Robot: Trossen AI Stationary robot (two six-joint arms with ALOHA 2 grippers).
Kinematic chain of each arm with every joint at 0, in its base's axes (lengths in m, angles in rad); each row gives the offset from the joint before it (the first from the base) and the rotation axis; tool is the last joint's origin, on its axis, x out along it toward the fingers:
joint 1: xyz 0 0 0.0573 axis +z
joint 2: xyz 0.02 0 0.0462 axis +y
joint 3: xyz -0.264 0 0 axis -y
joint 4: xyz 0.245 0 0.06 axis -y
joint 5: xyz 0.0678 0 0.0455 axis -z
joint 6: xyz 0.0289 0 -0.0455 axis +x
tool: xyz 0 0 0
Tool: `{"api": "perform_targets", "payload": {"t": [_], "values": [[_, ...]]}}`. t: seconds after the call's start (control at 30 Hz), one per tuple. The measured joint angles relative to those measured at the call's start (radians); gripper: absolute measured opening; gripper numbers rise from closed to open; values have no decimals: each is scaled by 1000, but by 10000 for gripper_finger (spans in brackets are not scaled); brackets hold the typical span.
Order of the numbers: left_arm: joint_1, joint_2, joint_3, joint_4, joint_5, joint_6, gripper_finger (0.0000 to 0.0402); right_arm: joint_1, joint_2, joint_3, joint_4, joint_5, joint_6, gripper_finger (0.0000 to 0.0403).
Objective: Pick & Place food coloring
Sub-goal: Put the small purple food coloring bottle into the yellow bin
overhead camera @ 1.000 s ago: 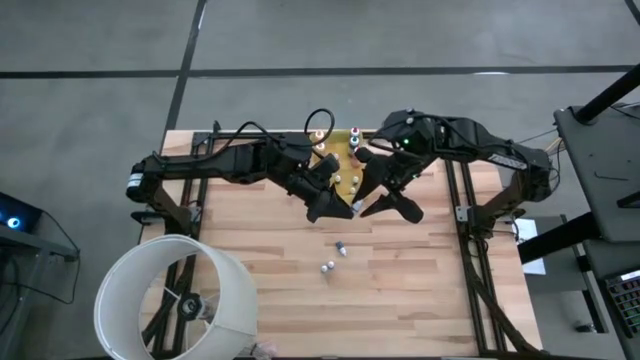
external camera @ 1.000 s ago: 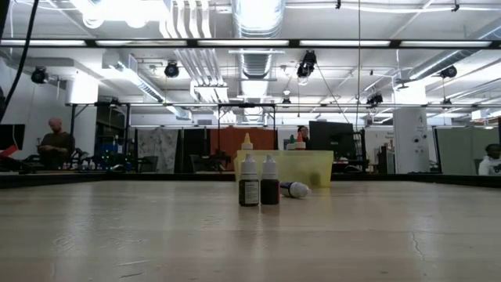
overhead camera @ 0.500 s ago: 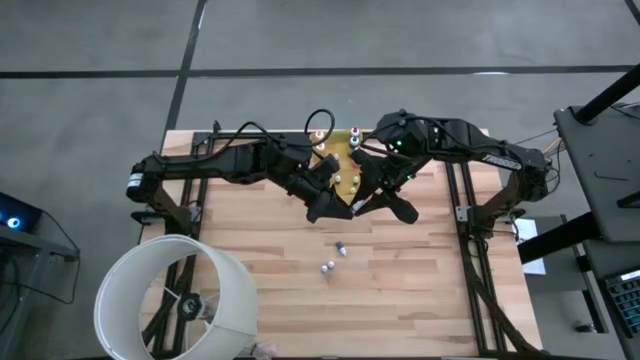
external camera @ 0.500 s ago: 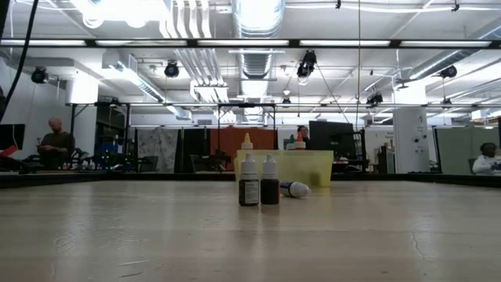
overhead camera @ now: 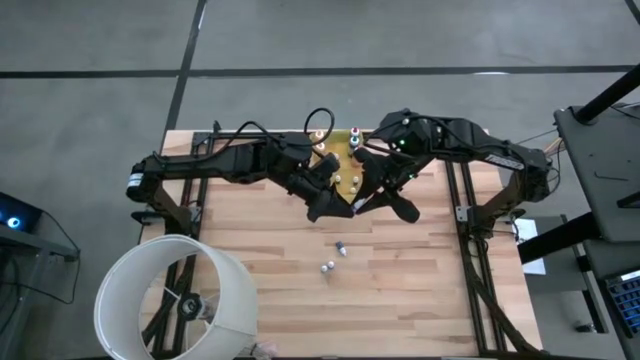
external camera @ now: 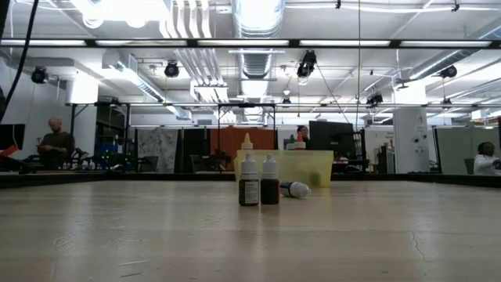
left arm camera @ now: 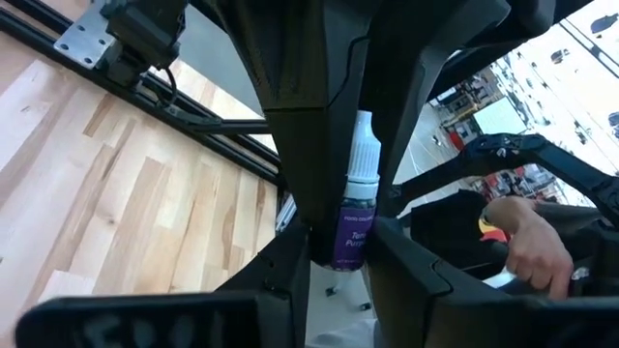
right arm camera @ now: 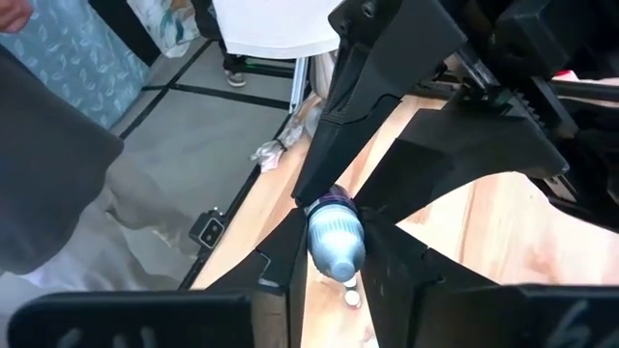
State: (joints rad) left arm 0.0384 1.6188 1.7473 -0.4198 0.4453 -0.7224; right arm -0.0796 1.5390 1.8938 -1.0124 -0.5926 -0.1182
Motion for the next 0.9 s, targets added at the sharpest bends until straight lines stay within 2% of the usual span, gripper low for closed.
{"api": "perform_targets", "payload": {"t": [0.27, 0.43, 0.63, 0.77, 0.9], "values": [[10, 4, -1, -72, -3, 26, 129, -3, -16, 0, -40, -20, 14, 71], [23, 4, -2, -215, -77, 102, 167, -9, -14, 0, -50, -11, 18, 70], [36, 2, -2, -334, -250, 161, 174, -32, -4, 0, -100, 107, 34, 70], [41, 2, -2, -350, -274, 187, 174, -66, 0, 0, -145, 178, 31, 71], [42, 1, -2, -384, -364, 206, 174, -114, 3, -32, -165, 208, 8, 70]]}}
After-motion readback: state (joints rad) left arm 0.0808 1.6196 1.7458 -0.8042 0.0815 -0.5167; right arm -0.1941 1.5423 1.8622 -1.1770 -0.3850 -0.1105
